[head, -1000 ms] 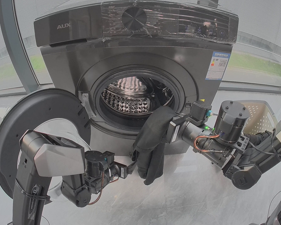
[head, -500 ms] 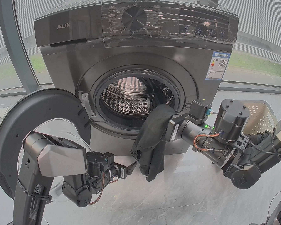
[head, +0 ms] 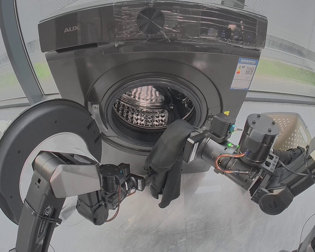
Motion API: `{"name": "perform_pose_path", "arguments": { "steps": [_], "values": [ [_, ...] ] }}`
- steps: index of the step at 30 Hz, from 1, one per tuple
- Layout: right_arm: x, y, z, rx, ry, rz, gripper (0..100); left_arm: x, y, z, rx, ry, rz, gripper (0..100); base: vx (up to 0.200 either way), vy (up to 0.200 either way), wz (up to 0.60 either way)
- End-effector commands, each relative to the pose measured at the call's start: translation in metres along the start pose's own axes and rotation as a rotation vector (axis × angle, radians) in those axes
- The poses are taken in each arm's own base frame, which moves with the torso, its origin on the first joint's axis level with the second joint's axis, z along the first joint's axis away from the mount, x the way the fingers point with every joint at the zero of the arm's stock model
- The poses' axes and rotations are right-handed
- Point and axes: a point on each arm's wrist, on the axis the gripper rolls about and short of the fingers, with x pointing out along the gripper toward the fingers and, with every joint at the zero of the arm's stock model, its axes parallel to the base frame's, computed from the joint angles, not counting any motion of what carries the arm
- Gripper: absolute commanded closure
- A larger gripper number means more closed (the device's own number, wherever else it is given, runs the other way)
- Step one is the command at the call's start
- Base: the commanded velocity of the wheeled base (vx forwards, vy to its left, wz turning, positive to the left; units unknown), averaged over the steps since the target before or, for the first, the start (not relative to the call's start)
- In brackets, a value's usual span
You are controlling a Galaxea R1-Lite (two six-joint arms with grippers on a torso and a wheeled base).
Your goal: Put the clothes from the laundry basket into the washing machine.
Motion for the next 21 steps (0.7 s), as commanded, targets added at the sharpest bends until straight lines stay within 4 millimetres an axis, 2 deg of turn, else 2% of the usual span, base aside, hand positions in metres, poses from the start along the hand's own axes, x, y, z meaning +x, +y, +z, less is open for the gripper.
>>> {"name": "perform_pose_path", "arguments": {
  "steps": [1,8,21],
  "values": [
    [-0.001,0.001,-0.001,0.000,0.004,0.002,100,0.006,0.007,0.004,-0.008,-0.029,0.020,0,0.000,0.000,0.00],
    [-0.001,0.000,-0.002,-0.001,0.006,-0.001,100,0.005,0.012,0.014,-0.012,-0.056,0.047,0,0.000,0.000,0.00],
    [0.000,-0.005,-0.004,-0.003,0.015,-0.018,100,0.003,0.019,0.014,-0.018,-0.053,0.070,0,0.000,0.000,0.00]
  ]
}}
